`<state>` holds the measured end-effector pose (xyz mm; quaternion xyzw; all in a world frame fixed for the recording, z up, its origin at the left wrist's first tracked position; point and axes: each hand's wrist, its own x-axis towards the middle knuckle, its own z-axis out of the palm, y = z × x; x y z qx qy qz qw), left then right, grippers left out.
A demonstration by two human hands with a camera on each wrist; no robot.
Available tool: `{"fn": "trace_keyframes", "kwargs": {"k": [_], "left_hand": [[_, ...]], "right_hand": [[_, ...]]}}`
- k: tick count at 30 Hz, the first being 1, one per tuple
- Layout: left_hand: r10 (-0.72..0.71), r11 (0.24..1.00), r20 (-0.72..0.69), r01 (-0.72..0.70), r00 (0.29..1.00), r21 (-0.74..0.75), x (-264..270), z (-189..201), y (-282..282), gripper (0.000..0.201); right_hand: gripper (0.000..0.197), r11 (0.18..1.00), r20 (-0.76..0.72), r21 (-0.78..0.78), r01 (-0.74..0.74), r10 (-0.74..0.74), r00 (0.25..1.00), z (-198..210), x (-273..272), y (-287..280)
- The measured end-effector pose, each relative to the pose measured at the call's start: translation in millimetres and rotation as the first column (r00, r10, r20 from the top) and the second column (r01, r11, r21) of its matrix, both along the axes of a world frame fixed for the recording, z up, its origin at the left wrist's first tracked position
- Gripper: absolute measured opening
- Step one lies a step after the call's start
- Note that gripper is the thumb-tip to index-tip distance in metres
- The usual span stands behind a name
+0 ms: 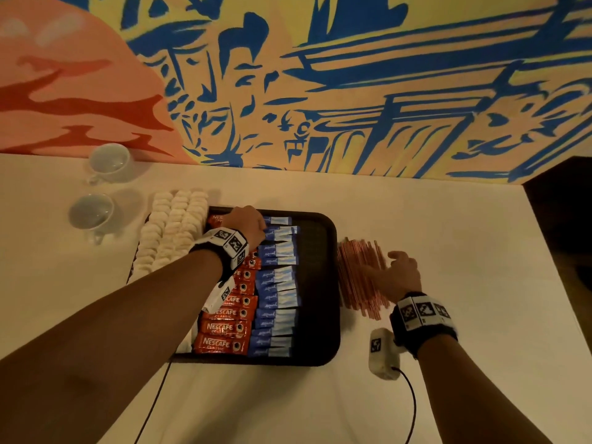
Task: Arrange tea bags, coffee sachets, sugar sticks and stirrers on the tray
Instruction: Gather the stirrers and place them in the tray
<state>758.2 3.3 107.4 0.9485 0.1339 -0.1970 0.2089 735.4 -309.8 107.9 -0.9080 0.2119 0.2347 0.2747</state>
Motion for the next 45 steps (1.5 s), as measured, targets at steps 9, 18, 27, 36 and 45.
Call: {"fn": "trace_keyframes", "kwargs": {"k": [9, 18, 27, 36, 45], "left_hand": [[0.108, 0.994, 0.113, -0.103, 0.988, -0.048, -15.0, 5.5, -8.9, 0.010], [0.163, 0.980, 0.212, -0.133, 0.964, -0.146, -53.0, 16.1, -30.0, 0.011], [0.050, 0.941, 0.163, 0.008, 0.985, -0.339, -71.7, 25.8, -89.3, 0.012], [-0.092, 0.895, 0.055, 0.107, 0.994, -0.433, -80.2, 31.9, -139.8, 0.018], [-0.520, 0.853, -0.013, 0.520, 0.854, -0.042, -67.4, 19.4, -168.5, 0.025]], "right_hand": [[0.125, 0.957, -0.198, -0.183, -0.227, 0.190, 0.961, -7.2, 3.6, 16.0], [0.089, 0.939, -0.146, -0.206, -0.277, 0.250, 0.957, -15.7, 7.7, 22.6], [0.046, 0.922, -0.171, -0.167, -0.351, 0.323, 0.931, -6.2, 8.1, 17.6], [0.041, 0.984, -0.113, 0.000, -0.178, 0.177, 0.978, -6.3, -8.2, -14.5], [0.043, 0.982, -0.017, 0.155, -0.111, 0.115, 0.993, -6.2, -16.5, -30.0]]}}
